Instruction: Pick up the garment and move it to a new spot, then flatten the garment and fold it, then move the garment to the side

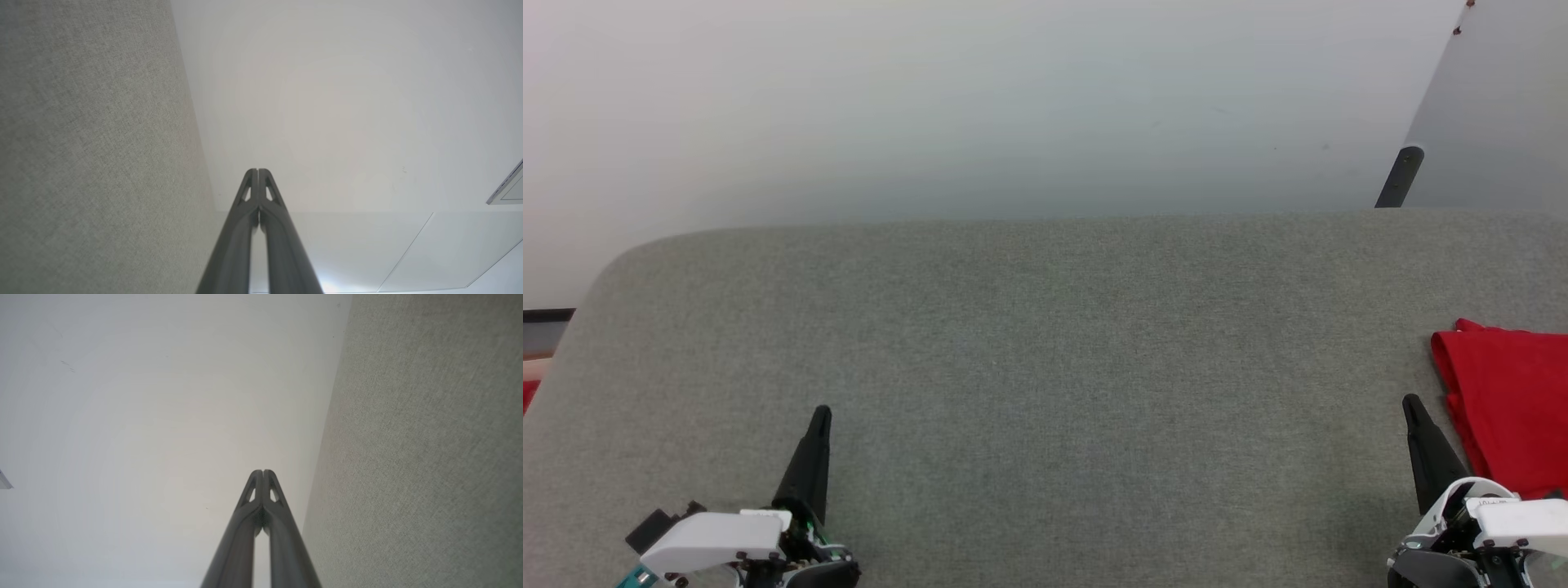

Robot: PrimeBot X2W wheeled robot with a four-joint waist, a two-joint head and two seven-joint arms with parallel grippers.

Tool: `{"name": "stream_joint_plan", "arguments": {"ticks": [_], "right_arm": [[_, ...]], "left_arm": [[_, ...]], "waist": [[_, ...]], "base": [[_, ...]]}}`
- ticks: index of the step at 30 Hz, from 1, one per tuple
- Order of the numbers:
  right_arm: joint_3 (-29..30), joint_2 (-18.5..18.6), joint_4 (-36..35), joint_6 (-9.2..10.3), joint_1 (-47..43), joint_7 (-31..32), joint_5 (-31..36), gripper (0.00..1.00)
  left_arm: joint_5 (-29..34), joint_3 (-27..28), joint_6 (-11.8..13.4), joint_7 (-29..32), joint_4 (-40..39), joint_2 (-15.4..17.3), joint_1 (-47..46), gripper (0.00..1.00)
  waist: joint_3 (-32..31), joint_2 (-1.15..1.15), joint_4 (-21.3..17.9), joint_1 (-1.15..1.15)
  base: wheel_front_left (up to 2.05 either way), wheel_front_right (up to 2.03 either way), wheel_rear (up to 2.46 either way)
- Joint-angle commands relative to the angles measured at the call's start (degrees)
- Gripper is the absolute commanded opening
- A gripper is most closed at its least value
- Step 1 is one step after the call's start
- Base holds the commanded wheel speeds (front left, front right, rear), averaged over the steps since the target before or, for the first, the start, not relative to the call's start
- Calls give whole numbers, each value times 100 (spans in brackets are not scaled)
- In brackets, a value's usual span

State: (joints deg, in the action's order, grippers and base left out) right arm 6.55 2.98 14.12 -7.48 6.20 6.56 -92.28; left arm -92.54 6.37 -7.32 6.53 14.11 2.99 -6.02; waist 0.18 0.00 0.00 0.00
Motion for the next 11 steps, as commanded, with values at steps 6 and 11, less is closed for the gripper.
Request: {"name": "stream_joint_plan", "arguments": {"ticks": [6,11], "right_arm": [[5,-21,2,-2,18,5,-19,0],[5,-21,2,-2,18,5,-19,0]], "left_arm": [[16,21,-32,12,6,-12,-57,0],[17,22,-32,12,6,-12,-57,0]], "waist": [[0,0,0,0],[0,0,0,0]], "base": [[0,0,0],[0,0,0]]}}
